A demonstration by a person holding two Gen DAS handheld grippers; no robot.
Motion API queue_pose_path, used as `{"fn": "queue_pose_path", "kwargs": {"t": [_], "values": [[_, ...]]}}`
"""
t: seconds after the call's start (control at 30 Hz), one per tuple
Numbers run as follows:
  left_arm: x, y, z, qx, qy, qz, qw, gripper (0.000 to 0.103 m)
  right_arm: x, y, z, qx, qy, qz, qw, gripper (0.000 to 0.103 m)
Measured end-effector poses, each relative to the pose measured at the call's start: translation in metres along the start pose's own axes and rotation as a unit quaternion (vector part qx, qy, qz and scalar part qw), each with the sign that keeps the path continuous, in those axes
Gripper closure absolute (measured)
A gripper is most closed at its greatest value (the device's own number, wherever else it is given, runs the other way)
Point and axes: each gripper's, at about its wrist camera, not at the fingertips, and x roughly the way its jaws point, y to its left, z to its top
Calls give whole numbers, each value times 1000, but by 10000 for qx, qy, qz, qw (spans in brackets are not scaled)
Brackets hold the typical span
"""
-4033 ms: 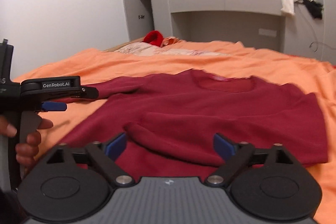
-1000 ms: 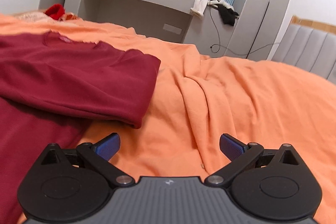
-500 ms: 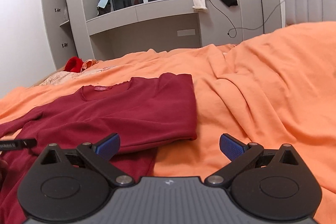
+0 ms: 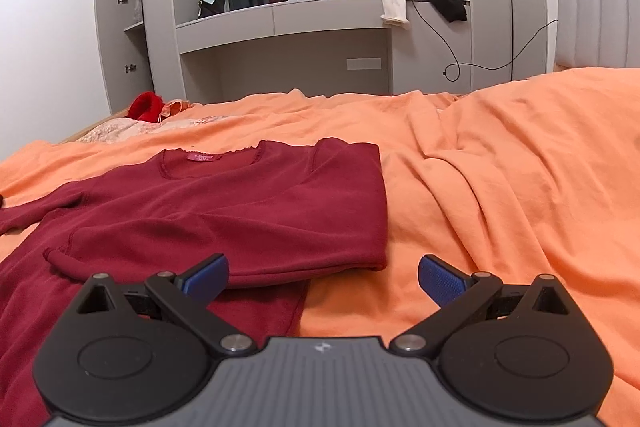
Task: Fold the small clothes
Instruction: 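Open the right gripper and move the left tool toward the other sleeve cuff, then close the left gripper on the other sleeve cuff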
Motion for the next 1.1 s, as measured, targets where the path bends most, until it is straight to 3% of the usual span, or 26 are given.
{"fn": "queue_pose_path", "kwargs": {"t": [0.17,0.3,0.4,0.57,0.8,0.9,1.0,1.1], "values": [[10,50,7,153,-8,827,9965,0,5,0,-2,80,105,72,9999,0],[20,93,4,-230,72,1235,9921,0,2,7,-5,91,13,357,9993,0],[30,125,-2,-629,262,1298,9892,0,-4,12,-6,130,-193,898,9957,0],[57,156,-12,-811,697,1478,9832,1,-5,25,-11,-98,-249,1582,9870,0],[81,187,0,-1727,707,943,9779,1,9,35,-16,-168,133,1565,9875,0],[88,204,-2,-2241,753,1022,9663,1,15,27,-19,64,309,1584,9869,0],[94,211,-7,-2428,749,1239,9592,6,19,22,-20,265,428,1608,9857,0],[98,209,-8,-2405,740,1541,9555,19,22,21,-22,369,541,1606,9848,0]]}}
